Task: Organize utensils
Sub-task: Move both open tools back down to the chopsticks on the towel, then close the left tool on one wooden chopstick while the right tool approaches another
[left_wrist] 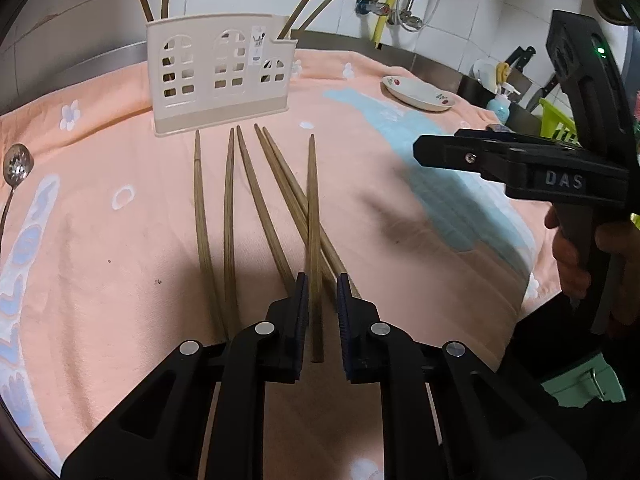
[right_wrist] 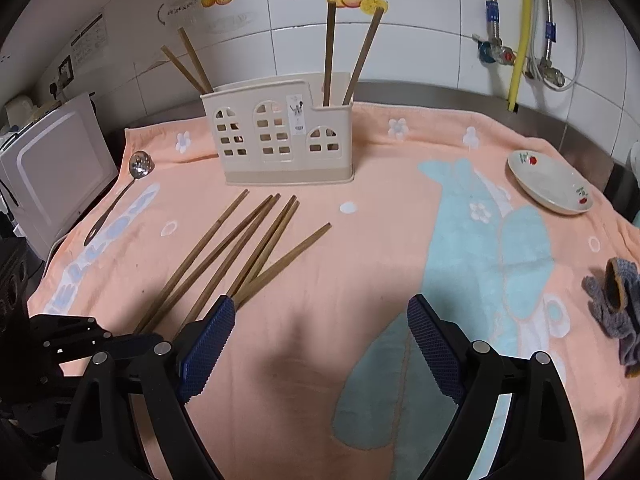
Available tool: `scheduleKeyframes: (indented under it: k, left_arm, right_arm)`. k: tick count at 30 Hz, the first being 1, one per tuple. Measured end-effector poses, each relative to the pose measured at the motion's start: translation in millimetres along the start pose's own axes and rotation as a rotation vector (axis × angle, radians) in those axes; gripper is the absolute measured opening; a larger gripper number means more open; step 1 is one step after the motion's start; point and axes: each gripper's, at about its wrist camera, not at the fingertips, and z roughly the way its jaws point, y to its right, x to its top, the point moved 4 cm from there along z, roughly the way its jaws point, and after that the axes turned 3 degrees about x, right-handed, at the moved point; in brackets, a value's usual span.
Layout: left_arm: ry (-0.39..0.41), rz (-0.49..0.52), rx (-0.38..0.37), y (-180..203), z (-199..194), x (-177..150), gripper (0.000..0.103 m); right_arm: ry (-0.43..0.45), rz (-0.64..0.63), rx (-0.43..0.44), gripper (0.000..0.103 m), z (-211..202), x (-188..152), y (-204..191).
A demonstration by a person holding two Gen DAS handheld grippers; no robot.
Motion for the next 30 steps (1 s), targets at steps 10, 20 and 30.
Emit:
scheduleKeyframes:
  k: [10, 20, 30]
  left_arm:
    - [-0.023, 0.025, 0.018, 2.9, 7.7, -3.2, 0.008]
    - [-0.035, 0.015, 0.008, 3.2, 10.8, -3.7, 0.008]
    - [0.004, -0.01, 0.031, -5.2, -1.3, 0.7, 0.006]
  right_arm:
    - [-0.022, 0.014, 0.01, 0.085, 4.3, -10.1, -0.3]
    - [-0.038, 0.02, 0.019, 0.085, 5.7, -18.8, -1.3]
    - [-0.056, 0.008, 0.027, 0.085, 6.0, -29.6, -10.9]
